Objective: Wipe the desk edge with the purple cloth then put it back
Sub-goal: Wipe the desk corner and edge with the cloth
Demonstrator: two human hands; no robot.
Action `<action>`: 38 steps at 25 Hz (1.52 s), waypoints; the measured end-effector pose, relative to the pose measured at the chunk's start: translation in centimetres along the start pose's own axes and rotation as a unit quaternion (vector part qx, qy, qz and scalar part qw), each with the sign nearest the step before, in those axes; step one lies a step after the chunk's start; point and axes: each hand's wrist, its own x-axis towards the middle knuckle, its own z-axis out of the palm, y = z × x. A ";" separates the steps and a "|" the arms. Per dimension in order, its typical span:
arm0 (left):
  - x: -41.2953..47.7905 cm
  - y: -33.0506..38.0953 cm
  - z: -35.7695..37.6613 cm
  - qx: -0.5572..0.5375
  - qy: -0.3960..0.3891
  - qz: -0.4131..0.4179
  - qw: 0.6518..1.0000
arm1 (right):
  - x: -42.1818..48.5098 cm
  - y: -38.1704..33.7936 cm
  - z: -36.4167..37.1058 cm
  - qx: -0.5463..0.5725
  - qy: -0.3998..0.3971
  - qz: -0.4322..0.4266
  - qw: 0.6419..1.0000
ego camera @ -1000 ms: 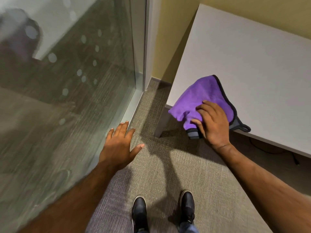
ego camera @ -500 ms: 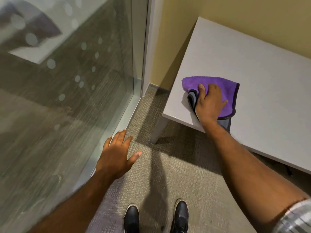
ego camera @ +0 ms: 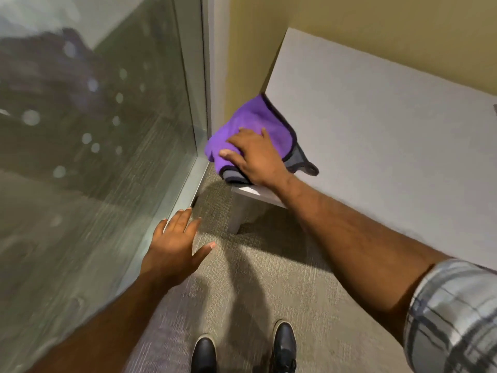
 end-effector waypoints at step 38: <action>-0.5 0.8 -1.1 -0.006 0.011 0.001 1.000 | -1.6 5.5 -1.0 -0.039 0.089 0.285 0.953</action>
